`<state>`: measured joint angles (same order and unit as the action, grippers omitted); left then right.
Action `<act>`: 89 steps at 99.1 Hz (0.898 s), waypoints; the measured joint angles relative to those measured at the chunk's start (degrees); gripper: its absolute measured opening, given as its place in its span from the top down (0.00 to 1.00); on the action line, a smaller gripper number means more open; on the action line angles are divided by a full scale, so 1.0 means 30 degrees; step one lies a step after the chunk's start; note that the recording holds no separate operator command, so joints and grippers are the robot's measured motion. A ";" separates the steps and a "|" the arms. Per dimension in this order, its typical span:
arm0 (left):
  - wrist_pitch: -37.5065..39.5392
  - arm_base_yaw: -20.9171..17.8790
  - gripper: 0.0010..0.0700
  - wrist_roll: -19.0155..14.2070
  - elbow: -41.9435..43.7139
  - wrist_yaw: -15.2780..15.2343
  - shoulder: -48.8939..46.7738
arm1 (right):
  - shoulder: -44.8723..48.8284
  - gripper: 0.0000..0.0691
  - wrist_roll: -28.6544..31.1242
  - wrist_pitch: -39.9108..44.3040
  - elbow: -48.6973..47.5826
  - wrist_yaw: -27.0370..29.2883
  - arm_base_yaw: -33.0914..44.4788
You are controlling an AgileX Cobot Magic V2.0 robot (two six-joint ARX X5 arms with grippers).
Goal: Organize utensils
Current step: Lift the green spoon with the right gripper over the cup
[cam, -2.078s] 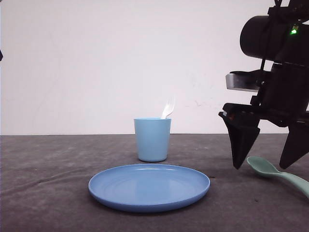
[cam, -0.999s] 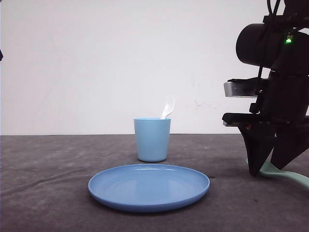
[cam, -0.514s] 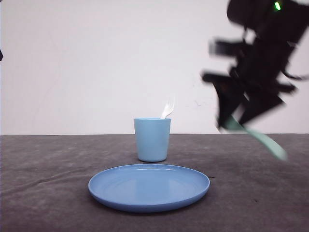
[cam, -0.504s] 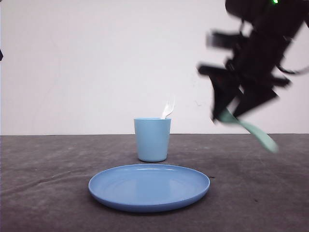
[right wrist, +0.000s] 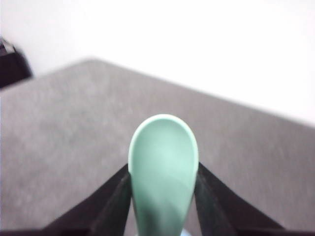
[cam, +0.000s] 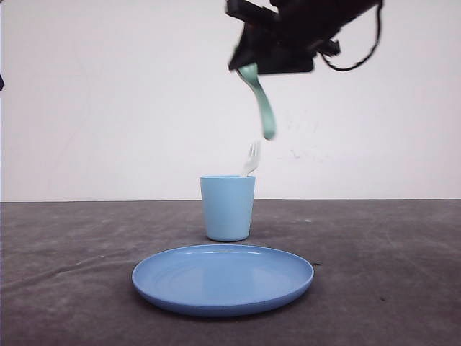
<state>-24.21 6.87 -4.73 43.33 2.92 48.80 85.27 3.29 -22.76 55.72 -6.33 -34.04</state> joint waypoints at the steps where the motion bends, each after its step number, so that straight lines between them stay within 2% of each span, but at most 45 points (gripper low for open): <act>1: 0.0000 0.0000 0.73 0.0000 0.0000 0.0000 0.0000 | 0.0044 0.70 -0.0044 -0.0168 0.0000 0.0015 -0.0029; 52: 0.0000 0.0000 0.73 -0.0007 0.0000 0.0000 0.0000 | 0.4350 0.70 -0.1960 -0.7140 0.0073 0.0000 -0.0299; 89: 0.0000 0.0000 0.73 -0.0007 0.0000 0.0007 0.0000 | 0.7358 0.70 -0.2171 -0.7329 0.1355 0.0000 -0.0342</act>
<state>-24.21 6.87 -4.75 43.33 2.94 48.80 107.35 -3.22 -44.75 59.79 -6.33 -35.07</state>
